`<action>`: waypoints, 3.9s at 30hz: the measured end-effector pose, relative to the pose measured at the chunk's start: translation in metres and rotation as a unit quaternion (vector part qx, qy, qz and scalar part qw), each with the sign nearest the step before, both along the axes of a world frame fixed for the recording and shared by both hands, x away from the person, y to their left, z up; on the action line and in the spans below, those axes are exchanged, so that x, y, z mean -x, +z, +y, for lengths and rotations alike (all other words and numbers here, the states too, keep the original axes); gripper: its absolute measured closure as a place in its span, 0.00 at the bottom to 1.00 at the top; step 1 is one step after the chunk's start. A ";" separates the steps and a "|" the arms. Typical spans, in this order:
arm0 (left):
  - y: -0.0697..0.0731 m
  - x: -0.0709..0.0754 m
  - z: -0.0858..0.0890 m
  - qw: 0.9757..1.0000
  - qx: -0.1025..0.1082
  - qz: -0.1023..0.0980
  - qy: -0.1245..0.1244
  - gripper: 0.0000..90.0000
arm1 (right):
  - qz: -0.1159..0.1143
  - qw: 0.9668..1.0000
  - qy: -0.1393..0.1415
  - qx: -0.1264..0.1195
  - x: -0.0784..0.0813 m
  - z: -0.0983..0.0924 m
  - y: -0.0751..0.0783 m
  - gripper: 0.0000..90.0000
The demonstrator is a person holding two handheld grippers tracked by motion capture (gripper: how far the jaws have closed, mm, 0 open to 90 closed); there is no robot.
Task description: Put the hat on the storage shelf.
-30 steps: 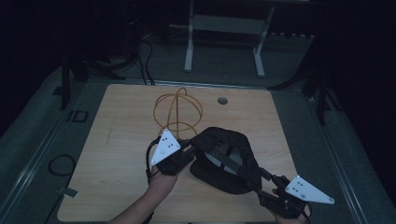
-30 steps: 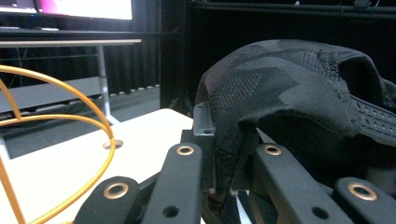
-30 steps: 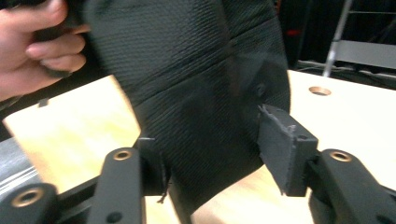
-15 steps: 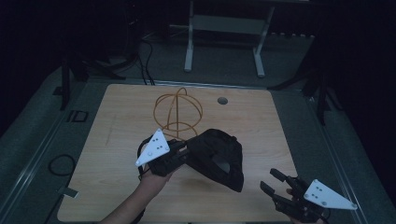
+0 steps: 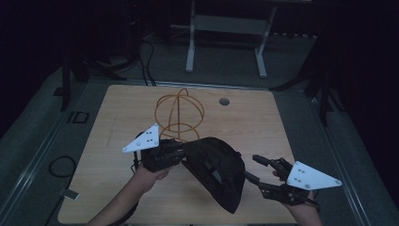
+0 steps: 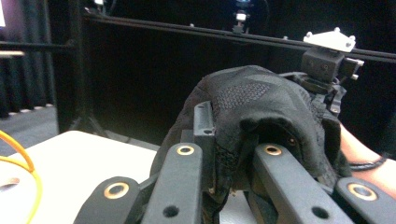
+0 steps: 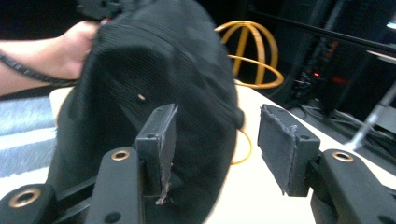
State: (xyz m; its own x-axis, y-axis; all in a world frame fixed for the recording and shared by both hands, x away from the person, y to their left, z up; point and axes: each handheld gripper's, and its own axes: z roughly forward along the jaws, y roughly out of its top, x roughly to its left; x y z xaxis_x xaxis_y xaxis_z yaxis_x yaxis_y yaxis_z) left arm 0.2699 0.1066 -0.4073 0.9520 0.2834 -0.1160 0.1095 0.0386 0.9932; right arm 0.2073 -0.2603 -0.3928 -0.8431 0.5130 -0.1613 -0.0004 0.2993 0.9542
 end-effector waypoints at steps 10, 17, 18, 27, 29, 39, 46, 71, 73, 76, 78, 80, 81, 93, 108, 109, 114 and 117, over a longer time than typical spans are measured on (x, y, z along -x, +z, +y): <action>-0.003 0.001 -0.005 1.000 -0.017 -0.006 -0.020 0.95 | -0.007 0.997 0.058 0.050 -0.012 0.030 -0.002 0.51; -0.004 -0.001 -0.009 1.000 -0.020 -0.001 -0.018 0.95 | -0.014 0.996 0.069 0.061 -0.013 0.033 -0.011 0.63; -0.004 -0.001 -0.010 1.000 -0.020 -0.002 -0.014 0.95 | -0.018 0.996 0.067 0.064 -0.012 0.034 -0.011 0.68; -0.004 -0.004 -0.012 0.999 -0.041 -0.003 0.002 0.95 | -0.024 0.996 0.057 0.066 -0.008 0.036 -0.010 0.98; -0.005 -0.004 -0.011 0.998 -0.054 -0.006 0.012 0.95 | -0.021 0.997 0.058 0.055 -0.008 0.032 -0.008 0.98; 0.001 0.004 -0.019 0.991 -0.102 -0.053 0.061 0.86 | -0.001 0.998 0.056 0.018 -0.010 0.022 0.002 0.98; 0.000 0.011 -0.018 0.987 -0.119 -0.068 0.088 0.67 | -0.001 0.999 0.042 0.003 -0.011 0.014 0.007 0.98; -0.042 0.030 0.042 0.980 -0.145 -0.032 0.133 0.59 | -0.016 0.996 -0.078 -0.051 -0.031 -0.020 0.033 0.98; -0.045 0.031 0.046 0.979 -0.145 -0.028 0.138 0.58 | -0.022 0.994 -0.087 -0.054 -0.034 -0.022 0.037 0.98; -0.050 0.031 0.051 0.979 -0.143 -0.021 0.143 0.58 | -0.027 0.993 -0.097 -0.056 -0.040 -0.022 0.044 0.98; -0.059 0.034 0.055 0.978 -0.147 -0.013 0.148 0.58 | -0.030 0.993 -0.104 -0.055 -0.047 -0.020 0.050 0.98; -0.066 0.035 0.060 0.977 -0.149 -0.007 0.153 0.58 | -0.034 0.992 -0.107 -0.050 -0.052 -0.017 0.055 0.98; -0.069 0.036 0.062 0.976 -0.150 -0.003 0.155 0.56 | -0.038 0.992 -0.110 -0.048 -0.054 -0.015 0.058 0.98; -0.103 0.050 0.088 0.960 -0.130 0.038 0.243 0.20 | -0.039 0.991 -0.123 -0.043 -0.089 0.005 0.086 0.98; -0.128 0.067 0.084 0.951 -0.130 0.040 0.277 0.03 | -0.019 0.991 -0.124 -0.037 -0.127 0.042 0.095 0.98; -0.129 0.067 0.086 0.951 -0.129 0.041 0.277 0.03 | -0.018 0.992 -0.124 -0.034 -0.129 0.047 0.094 0.98; -0.132 0.064 0.090 0.950 -0.122 0.044 0.283 0.03 | -0.004 0.994 -0.112 -0.016 -0.141 0.072 0.086 0.98; -0.132 0.064 0.091 0.950 -0.122 0.040 0.285 0.03 | 0.004 0.995 -0.104 -0.006 -0.146 0.087 0.081 0.98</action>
